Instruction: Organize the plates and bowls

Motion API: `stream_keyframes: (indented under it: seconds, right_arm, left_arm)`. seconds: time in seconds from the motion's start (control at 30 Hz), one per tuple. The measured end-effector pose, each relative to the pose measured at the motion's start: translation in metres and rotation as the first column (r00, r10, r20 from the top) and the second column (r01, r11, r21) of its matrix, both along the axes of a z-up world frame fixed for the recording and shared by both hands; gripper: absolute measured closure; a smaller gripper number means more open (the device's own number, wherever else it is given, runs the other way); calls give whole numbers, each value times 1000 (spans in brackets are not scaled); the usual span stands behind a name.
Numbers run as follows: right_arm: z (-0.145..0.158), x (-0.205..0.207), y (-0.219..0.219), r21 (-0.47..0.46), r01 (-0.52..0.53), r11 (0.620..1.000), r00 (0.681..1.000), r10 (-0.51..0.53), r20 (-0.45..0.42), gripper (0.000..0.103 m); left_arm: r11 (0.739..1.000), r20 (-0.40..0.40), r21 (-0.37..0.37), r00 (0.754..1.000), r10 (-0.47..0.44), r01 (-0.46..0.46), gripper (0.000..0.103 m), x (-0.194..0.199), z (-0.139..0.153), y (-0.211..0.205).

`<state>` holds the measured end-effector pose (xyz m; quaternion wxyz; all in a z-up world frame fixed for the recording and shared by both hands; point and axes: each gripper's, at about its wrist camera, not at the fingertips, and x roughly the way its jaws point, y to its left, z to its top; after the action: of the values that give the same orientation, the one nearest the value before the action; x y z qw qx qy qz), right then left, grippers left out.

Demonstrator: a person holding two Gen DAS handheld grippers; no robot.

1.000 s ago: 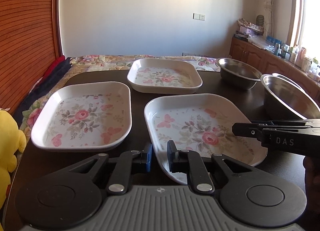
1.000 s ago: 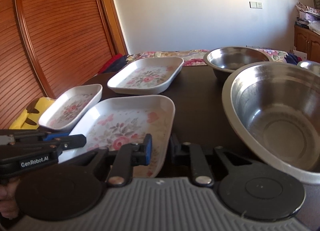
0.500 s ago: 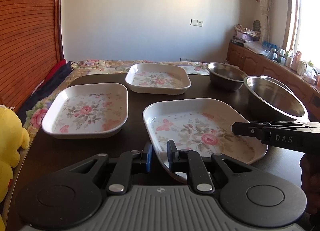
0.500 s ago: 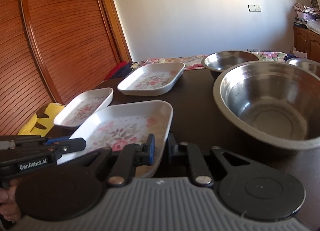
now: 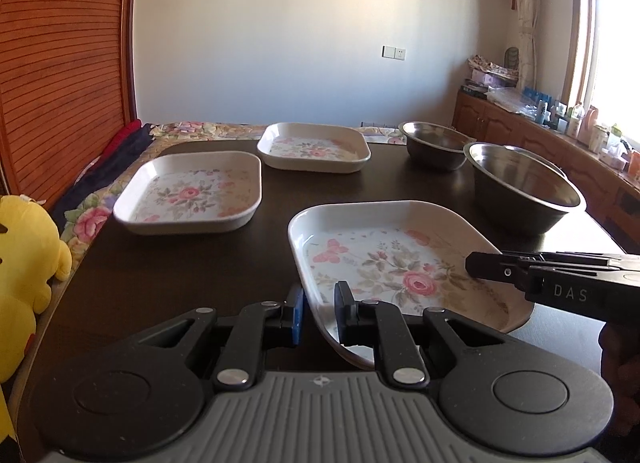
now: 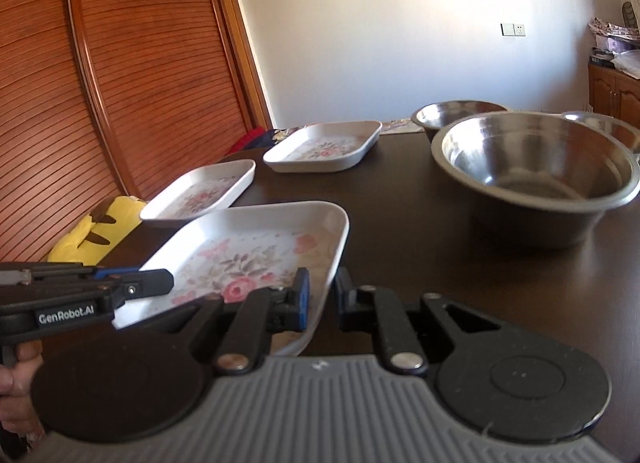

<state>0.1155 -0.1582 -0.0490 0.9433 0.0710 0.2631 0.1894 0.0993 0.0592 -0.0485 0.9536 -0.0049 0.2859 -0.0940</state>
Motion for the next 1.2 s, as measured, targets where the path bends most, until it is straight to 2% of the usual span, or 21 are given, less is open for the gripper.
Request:
stream_keyframes:
  seconds: [0.57,0.93,1.2]
  right_arm:
    - [-7,-7,6,-3,-16,1000,999,16,-29,87]
    - [-9,-9,5,3,-17,1000,1000,17,-23,86]
    - [2,-10,-2,-13,12,1000,999,-12,31,86]
  left_arm:
    - [999,-36,24,999,25,-24,85,-6,-15,4]
    - [1000,-39,18,999,26,-26,86,-3,-15,6]
    - [999,-24,22,999,42,-42,83,-2,-8,11]
